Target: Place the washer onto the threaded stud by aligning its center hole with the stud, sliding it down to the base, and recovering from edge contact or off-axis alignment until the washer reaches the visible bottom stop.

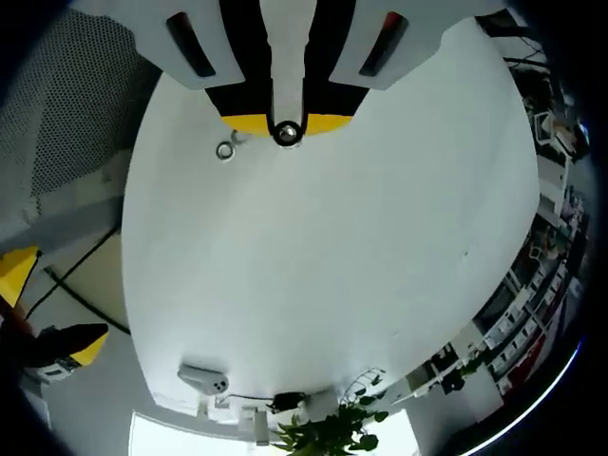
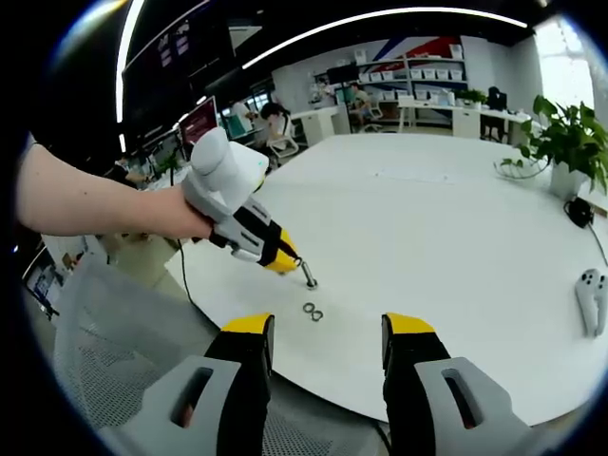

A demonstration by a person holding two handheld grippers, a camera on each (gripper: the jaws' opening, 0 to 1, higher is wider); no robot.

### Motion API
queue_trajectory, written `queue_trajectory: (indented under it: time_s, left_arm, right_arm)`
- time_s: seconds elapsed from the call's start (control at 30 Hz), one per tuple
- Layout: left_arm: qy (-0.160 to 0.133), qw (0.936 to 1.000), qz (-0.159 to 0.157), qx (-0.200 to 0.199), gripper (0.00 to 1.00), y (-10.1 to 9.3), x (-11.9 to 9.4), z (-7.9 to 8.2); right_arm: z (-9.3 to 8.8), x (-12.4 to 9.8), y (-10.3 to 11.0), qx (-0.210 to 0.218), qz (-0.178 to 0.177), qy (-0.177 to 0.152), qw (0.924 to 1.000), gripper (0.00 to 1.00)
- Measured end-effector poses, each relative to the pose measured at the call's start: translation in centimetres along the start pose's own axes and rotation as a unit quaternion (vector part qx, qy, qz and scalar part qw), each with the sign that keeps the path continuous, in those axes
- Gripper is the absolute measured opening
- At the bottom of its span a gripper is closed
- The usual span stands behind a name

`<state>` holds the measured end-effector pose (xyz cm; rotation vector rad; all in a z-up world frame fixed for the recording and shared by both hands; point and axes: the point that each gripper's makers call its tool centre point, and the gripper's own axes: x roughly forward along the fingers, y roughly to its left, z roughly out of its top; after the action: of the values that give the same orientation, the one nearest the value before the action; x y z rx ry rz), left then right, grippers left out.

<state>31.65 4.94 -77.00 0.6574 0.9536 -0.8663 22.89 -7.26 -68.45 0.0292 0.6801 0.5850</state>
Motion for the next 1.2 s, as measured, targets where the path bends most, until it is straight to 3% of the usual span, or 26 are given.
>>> queue_trajectory:
  time_s: [0.47, 0.9, 1.2]
  left_arm:
    - [0.022, 0.9997, -0.011, 0.003, 0.08, 0.5, 1.4, 0.0]
    - [0.057, 0.9981, -0.021, 0.009, 0.08, 0.0, 3.7, -1.5]
    - [0.066, 0.9975, -0.024, 0.006, 0.08, -0.6, 5.4, -2.5]
  right_arm:
    - [0.1, 0.0, -0.1, 0.002, 0.000, -0.002, 1.0000, 0.47]
    - [0.0, 0.0, -0.2, 0.004, -0.003, -0.001, 1.0000, 0.46]
    - [-0.1, -0.1, -0.5, 0.010, -0.008, -0.002, 0.9999, 0.46]
